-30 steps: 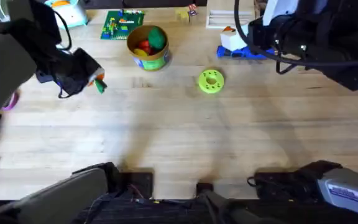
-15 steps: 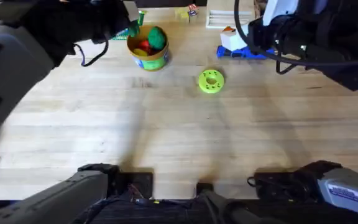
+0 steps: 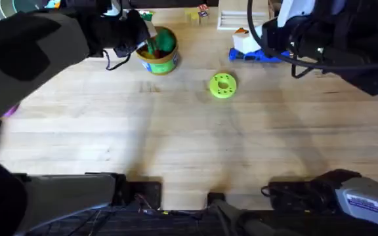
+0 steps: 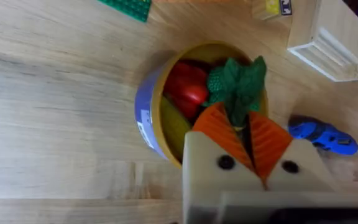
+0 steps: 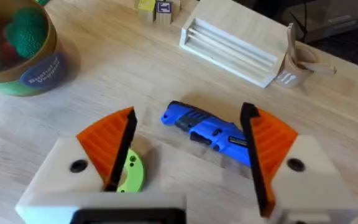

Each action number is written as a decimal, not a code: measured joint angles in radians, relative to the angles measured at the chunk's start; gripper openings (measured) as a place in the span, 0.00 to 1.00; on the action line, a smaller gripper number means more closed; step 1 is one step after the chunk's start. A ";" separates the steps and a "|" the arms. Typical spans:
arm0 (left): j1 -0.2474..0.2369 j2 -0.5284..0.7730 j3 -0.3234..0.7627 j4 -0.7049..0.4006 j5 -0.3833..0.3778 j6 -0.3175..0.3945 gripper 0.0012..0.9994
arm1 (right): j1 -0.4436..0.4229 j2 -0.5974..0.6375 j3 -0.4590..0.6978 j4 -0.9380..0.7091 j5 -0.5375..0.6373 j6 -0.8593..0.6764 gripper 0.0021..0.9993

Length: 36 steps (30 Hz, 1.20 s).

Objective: Pick up the gripper from the table and insert it into the empty holder that is missing its gripper. Then pick up a screw, insert it into the mounting hole, and use the screwdriver to tighten it. Finally, clean up the table by picking up the vegetable and placing it into the bucket.

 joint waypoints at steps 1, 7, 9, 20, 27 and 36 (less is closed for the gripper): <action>0.000 0.003 0.000 0.000 0.000 -0.006 0.07 | 0.000 0.000 0.000 -0.002 0.000 0.000 0.99; 0.000 0.003 0.000 0.005 -0.001 -0.031 0.95 | 0.000 0.000 0.000 -0.103 0.000 0.000 0.99; 0.000 0.003 0.000 0.005 -0.001 -0.032 0.99 | 0.000 0.000 0.000 -0.127 0.000 0.000 0.99; 0.000 -0.053 0.212 -0.360 -0.004 0.189 1.00 | 0.000 -0.093 0.113 -0.497 0.000 0.000 0.99; -0.061 -0.152 0.488 -0.759 -0.004 0.480 1.00 | 0.000 -0.190 0.353 -0.866 0.000 0.054 0.99; -0.153 -0.178 0.624 -1.104 -0.004 0.667 1.00 | 0.000 -0.326 0.438 -1.022 0.000 0.158 0.99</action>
